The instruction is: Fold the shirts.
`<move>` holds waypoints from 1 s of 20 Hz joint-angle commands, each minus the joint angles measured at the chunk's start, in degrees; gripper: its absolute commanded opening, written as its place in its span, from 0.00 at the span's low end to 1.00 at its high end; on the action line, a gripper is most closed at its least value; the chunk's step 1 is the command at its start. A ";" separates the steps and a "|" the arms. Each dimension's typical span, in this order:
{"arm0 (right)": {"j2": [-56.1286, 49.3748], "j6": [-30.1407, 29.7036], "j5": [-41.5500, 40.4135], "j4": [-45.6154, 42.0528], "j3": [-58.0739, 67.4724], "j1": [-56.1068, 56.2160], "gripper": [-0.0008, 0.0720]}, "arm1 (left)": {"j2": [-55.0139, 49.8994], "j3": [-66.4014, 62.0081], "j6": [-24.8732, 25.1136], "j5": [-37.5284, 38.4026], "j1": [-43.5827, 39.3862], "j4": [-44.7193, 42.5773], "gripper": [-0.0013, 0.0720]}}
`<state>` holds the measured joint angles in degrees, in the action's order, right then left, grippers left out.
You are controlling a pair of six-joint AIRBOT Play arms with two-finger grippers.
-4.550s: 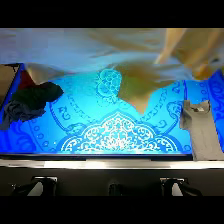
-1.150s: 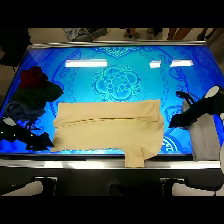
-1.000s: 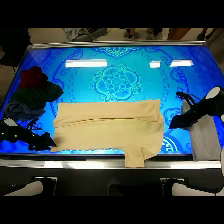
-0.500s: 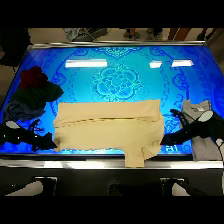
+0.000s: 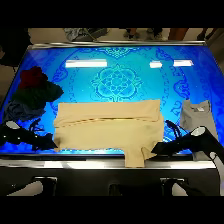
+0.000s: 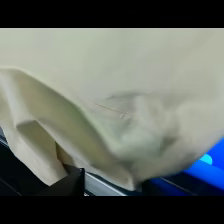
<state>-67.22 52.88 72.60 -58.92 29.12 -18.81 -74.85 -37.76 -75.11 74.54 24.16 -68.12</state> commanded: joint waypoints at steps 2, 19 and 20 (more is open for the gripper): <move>-0.04 2.45 -2.62 -0.22 -2.19 0.07 0.07 | 0.04 0.00 0.68 -0.59 0.04 -0.33 0.06; -14.47 8.24 -6.47 -0.59 43.30 5.20 0.07 | -7.76 -35.30 -4.24 0.83 -4.46 6.71 0.06; -17.66 8.26 -7.04 0.57 45.83 5.20 0.07 | -10.71 -38.18 -4.50 0.83 -5.27 7.28 0.06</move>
<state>-76.95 59.02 68.47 -59.55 66.50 -14.02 -78.96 -67.77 -77.43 75.94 20.45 -62.54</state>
